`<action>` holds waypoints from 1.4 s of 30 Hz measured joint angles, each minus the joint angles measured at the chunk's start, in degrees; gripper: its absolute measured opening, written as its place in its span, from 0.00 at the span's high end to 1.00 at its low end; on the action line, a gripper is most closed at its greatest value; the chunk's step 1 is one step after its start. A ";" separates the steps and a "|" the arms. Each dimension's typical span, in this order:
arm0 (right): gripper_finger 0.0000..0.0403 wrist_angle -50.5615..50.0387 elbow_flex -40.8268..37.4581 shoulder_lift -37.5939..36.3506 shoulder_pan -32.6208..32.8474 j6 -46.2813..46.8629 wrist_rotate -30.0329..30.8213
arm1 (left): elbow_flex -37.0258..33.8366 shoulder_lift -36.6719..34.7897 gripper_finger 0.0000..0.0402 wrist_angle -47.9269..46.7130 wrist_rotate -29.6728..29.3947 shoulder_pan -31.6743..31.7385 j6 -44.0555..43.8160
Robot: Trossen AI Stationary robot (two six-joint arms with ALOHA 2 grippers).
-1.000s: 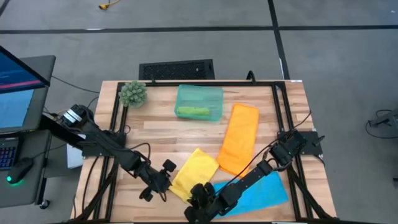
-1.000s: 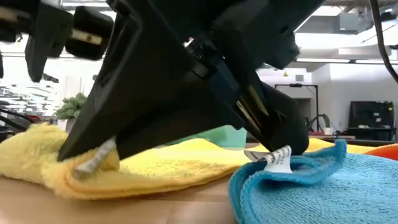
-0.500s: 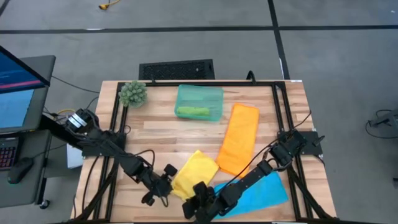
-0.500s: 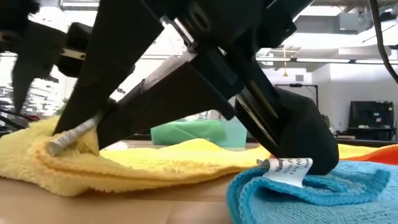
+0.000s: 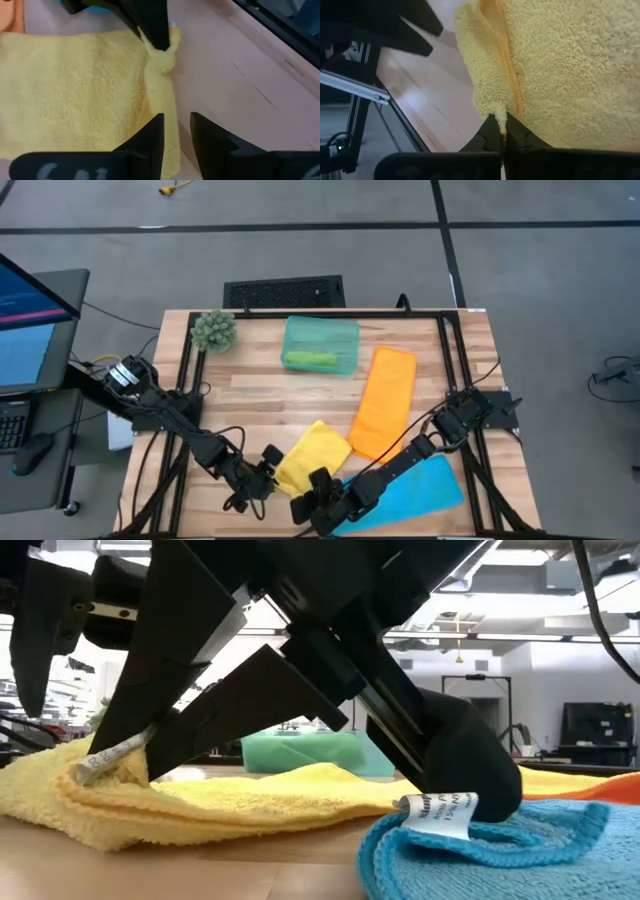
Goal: Roll microfiber towels into tight, uniform cylinder then place into a basket
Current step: Roll the yellow towel
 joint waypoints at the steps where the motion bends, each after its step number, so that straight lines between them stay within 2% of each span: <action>1: 0.98 0.00 0.00 0.00 0.00 0.00 -0.29 | 0.00 0.00 0.78 0.00 -0.02 0.04 0.04; 12: 0.98 0.69 0.00 -0.11 0.00 -1.79 -1.05 | 0.04 7.09 0.78 0.46 -1.49 0.65 -2.48; 14: 0.98 0.99 0.02 -0.12 0.00 -3.07 -1.89 | 0.09 7.58 0.78 0.86 -3.36 0.85 -4.31; 18: 0.97 1.07 0.02 -0.13 0.04 -3.52 -2.91 | 0.06 7.05 0.79 0.65 -2.24 2.61 -6.57; 26: 0.97 0.20 0.04 -0.13 0.11 -9.76 -6.22 | 0.02 5.30 0.98 0.98 14.92 7.02 -12.44; 33: 0.97 0.24 0.04 -0.13 -0.07 -16.38 -8.26 | 0.02 5.05 0.99 0.91 29.20 11.67 -20.18; 37: 0.91 0.42 0.04 -0.13 -0.07 -21.03 -8.65 | 0.02 5.05 0.99 0.90 32.95 14.39 -25.27; 42: 0.82 0.48 0.04 -0.13 -0.95 -24.81 -15.21 | 0.02 5.05 1.00 0.53 35.58 17.21 -31.57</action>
